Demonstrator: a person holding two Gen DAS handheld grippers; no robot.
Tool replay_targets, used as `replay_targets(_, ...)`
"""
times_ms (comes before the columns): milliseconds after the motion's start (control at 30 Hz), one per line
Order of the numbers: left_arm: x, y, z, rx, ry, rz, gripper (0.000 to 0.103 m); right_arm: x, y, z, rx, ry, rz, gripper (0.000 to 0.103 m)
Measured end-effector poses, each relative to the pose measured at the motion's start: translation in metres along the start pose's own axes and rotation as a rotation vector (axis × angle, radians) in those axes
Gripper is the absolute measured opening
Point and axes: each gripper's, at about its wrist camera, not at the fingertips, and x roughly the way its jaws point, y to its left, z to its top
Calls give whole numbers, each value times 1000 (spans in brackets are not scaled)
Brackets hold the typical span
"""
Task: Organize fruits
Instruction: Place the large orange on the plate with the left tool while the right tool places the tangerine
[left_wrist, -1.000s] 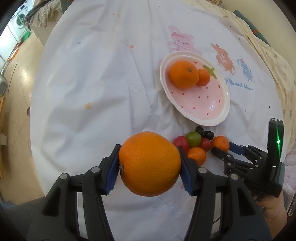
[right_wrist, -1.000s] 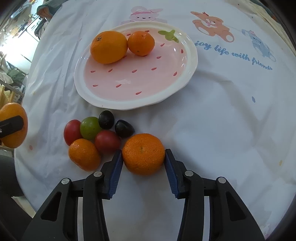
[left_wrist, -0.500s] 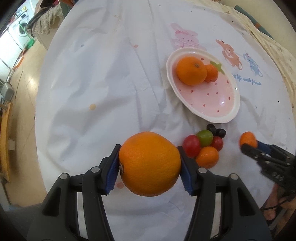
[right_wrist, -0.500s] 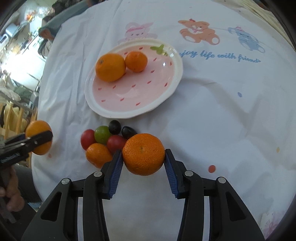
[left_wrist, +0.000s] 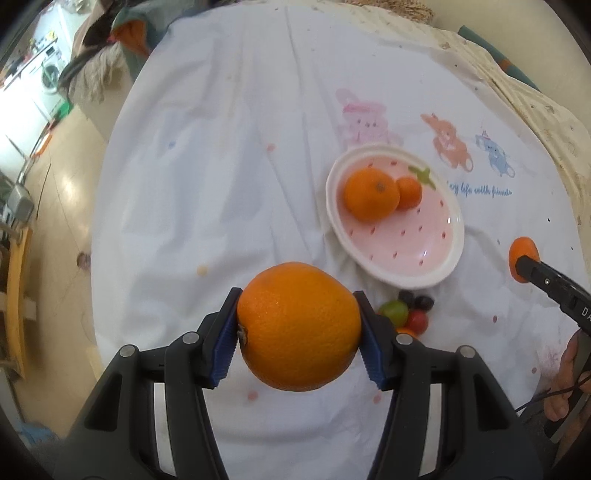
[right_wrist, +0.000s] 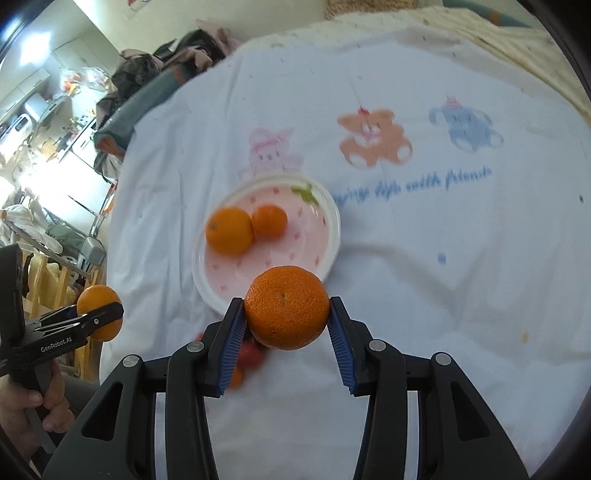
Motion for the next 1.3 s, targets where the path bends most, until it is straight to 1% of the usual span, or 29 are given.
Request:
replay_targets(133,4,-7,22,25,-13,9,54,8,-3,18,3,-2,6,47)
replay_targets(233,11,-11,39,30,-10,-2,54,16,-5,30,-8,2,5,47)
replay_targets(333,19,-19,57,60,-19,-4,54,29,-9,39,-27,19,2,47)
replay_targets(467,34,-31,83,102,-41,2,54,53,-25,50,43,63,90,47)
replay_targets(567,50,-36,99,104,-44,5,54,67,-25,57,10,76,74,47)
replay_targets(633,63,-41,109,103,-35,-8,54,82,-24,60,-7,103,63,47)
replay_targets(700,72,-47,115,111,-31,-10,54,95,-25,60,-6,135,61,47)
replay_targets(833,92,-61,128,119,-28,-32,54,110,-26,59,-15,167,64,47)
replay_targets(900,100,-66,133,124,-20,-38,54,112,-28,60,-3,174,89,47)
replay_targets(1033,119,-81,143,134,15,-62,54,119,-31,61,6,181,87,48)
replay_targets(1167,129,-96,147,166,10,-44,54,125,-30,62,3,182,97,48)
replay_targets(1300,134,-98,149,159,26,-53,57,128,-28,61,-8,185,95,49)
